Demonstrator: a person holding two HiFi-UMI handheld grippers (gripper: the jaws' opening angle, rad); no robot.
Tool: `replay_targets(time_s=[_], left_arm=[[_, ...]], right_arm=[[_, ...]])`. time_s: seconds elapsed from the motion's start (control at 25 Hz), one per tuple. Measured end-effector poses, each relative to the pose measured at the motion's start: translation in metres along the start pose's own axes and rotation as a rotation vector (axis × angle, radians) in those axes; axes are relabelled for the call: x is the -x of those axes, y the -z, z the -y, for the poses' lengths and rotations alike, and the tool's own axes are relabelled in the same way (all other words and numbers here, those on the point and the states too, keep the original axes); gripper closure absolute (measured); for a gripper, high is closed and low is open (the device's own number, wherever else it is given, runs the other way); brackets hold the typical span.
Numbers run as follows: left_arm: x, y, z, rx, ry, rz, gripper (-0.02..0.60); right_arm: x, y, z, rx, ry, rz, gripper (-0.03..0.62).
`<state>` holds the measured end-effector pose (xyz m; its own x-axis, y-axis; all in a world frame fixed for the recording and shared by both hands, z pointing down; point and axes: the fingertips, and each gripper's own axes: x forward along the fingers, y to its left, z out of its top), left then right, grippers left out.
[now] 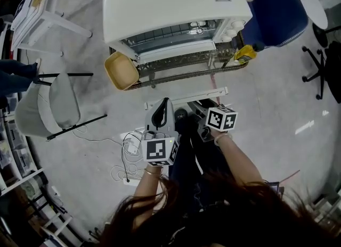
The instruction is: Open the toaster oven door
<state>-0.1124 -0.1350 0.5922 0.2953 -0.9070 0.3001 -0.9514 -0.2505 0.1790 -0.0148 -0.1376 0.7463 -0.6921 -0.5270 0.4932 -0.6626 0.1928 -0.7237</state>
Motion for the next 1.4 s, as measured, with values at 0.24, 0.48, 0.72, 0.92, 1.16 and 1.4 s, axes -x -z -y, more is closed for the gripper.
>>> replay_targets(time_s=[0.24,0.48,0.72,0.92,1.16,1.4], left_arm=[[-0.003,0.011,-0.005,0.015,-0.006,0.001,0.566],[-0.008,0.022,-0.008,0.008,-0.007,0.002,0.566],[-0.012,0.030,-0.010,0.006,-0.013,0.002,0.566],[-0.016,0.038,-0.013,0.009,-0.020,-0.001,0.566],[-0.020,0.048,-0.013,0.013,-0.022,-0.010,0.566],[-0.025,0.055,-0.014,0.021,-0.024,-0.016,0.566]], right_arm=[[-0.004,0.005,0.007,0.023,-0.016,0.012,0.353],[-0.010,0.009,0.013,0.040,-0.035,0.029,0.353],[-0.014,0.013,0.021,0.059,-0.047,0.033,0.355],[-0.019,0.016,0.026,0.073,-0.056,0.036,0.355],[-0.024,0.021,0.035,0.091,-0.057,0.021,0.355],[-0.030,0.024,0.040,0.103,-0.059,0.009,0.355]])
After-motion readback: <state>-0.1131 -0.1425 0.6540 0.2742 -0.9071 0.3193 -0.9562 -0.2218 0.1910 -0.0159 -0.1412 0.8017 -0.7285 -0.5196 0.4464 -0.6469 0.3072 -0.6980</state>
